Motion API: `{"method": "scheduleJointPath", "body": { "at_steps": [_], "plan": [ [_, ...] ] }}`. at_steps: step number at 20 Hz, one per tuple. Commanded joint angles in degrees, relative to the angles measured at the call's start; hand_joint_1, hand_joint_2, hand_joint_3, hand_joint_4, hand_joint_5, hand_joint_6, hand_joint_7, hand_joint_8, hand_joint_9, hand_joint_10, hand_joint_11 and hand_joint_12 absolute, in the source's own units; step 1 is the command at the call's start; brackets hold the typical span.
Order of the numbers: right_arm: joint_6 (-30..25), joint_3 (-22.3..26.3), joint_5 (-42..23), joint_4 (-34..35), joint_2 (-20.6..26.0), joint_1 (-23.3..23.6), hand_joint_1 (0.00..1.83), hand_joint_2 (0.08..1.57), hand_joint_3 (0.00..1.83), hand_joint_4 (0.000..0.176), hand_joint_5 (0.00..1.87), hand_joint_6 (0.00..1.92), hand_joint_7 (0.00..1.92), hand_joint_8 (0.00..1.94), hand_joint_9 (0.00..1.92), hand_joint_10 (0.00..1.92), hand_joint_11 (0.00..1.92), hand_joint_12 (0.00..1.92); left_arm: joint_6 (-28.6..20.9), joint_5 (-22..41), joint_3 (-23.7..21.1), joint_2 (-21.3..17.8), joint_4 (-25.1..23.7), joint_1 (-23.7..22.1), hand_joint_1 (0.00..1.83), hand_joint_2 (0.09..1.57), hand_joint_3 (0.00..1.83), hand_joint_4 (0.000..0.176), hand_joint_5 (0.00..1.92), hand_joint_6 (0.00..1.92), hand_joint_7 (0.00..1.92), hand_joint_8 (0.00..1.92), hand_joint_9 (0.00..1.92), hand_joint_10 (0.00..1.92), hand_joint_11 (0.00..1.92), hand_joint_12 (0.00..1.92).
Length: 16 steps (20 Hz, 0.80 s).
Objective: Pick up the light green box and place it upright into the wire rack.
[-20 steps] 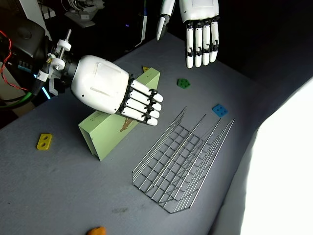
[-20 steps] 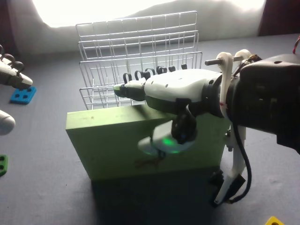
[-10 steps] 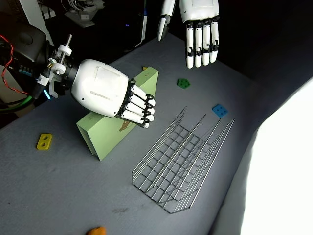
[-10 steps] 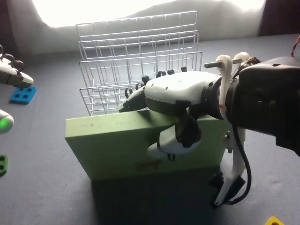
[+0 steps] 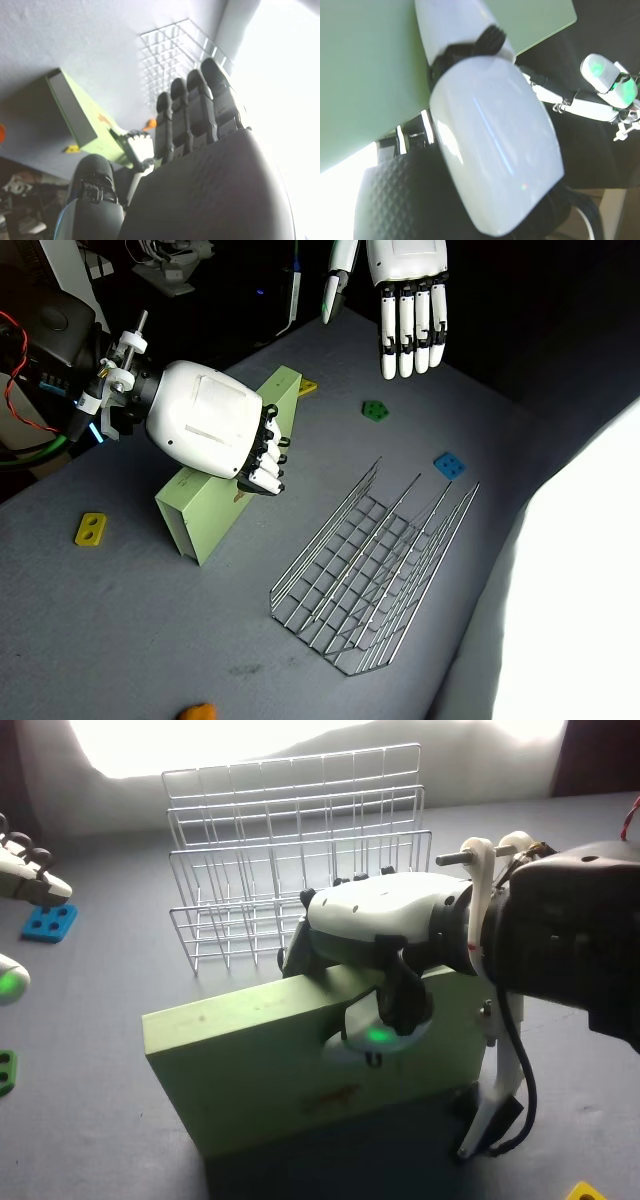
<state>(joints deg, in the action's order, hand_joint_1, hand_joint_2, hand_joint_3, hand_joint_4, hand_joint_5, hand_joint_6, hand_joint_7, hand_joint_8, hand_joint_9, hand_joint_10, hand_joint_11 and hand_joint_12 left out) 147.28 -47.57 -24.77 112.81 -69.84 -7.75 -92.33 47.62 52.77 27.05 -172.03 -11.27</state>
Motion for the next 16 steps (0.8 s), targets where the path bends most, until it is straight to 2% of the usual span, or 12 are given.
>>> {"method": "scheduleJointPath", "body": {
  "at_steps": [1,4,5,7,10,12,13,14,16],
  "plan": [
    [-0.31,0.03,2.46,-1.94,0.66,1.62,1.25,1.12,0.00,0.000,1.09,0.70,0.89,1.31,0.68,1.37,0.46,1.81,0.23,-4.86,-0.20,0.06,-0.55,-0.63,0.00,1.22,0.00,0.000,0.26,0.00,0.27,0.00,0.21,0.00,0.00,0.46],
    [-0.83,0.07,3.23,-1.90,2.09,5.19,1.25,1.12,0.00,0.000,1.09,0.69,0.89,1.31,0.68,1.37,0.46,1.81,0.23,-4.86,-0.21,0.06,-0.55,-0.63,0.00,1.22,0.00,0.000,0.25,0.00,0.26,0.00,0.21,0.00,0.00,0.45],
    [-0.73,0.06,3.84,-1.91,2.66,6.98,1.25,1.13,0.00,0.000,1.09,0.67,0.87,1.36,0.65,1.44,0.45,1.84,0.23,-4.86,-0.21,0.06,-0.55,-0.63,0.00,1.22,0.00,0.005,0.24,0.00,0.25,0.00,0.18,0.00,0.00,0.43],
    [-0.97,0.05,3.87,-1.94,3.46,10.40,1.26,1.13,0.00,0.000,1.09,0.67,0.87,1.37,0.64,1.46,0.45,1.85,0.23,-4.86,-0.23,0.06,-0.55,-0.63,0.00,1.22,0.00,0.006,0.24,0.00,0.24,0.00,0.17,0.00,0.00,0.43],
    [-0.81,-0.09,3.81,-2.02,3.97,14.27,1.24,1.13,0.00,0.000,1.05,0.73,0.87,1.36,0.64,1.44,0.45,1.83,0.23,-4.86,-0.23,0.06,-0.55,-0.63,0.00,1.23,0.00,0.007,0.22,0.00,0.22,0.00,0.15,0.00,0.00,0.44],
    [0.14,-0.90,4.06,-2.06,3.83,15.40,1.24,1.13,0.00,0.000,1.05,0.74,0.87,1.36,0.64,1.44,0.45,1.83,0.23,-4.86,-0.23,0.06,-0.55,-0.63,0.00,1.23,0.00,0.007,0.22,0.00,0.22,0.00,0.15,0.00,0.00,0.44],
    [-0.11,-1.53,4.91,-2.07,3.70,15.44,1.23,1.13,0.00,0.000,1.03,0.81,0.88,1.30,0.66,1.37,0.43,1.82,0.23,-4.86,-0.23,0.08,-0.55,-0.61,0.00,1.22,0.00,0.016,0.20,0.00,0.22,0.00,0.15,0.00,0.00,0.44],
    [-0.93,-2.97,6.56,-2.07,3.24,15.44,1.24,1.13,0.00,0.000,1.05,0.77,0.90,1.29,0.68,1.35,0.45,1.79,0.23,-4.86,-0.24,0.08,-0.55,-0.61,0.00,1.24,0.00,0.011,0.21,0.00,0.22,0.00,0.14,0.00,0.00,0.42],
    [-2.51,-6.04,7.91,-2.08,1.86,15.74,1.23,1.13,0.00,0.000,1.02,0.83,0.90,1.26,0.69,1.31,0.44,1.81,0.23,-4.86,-0.26,0.08,-0.55,-0.61,0.00,1.23,0.00,0.015,0.22,0.00,0.26,0.01,0.19,0.01,0.00,0.54]
  ]
}}
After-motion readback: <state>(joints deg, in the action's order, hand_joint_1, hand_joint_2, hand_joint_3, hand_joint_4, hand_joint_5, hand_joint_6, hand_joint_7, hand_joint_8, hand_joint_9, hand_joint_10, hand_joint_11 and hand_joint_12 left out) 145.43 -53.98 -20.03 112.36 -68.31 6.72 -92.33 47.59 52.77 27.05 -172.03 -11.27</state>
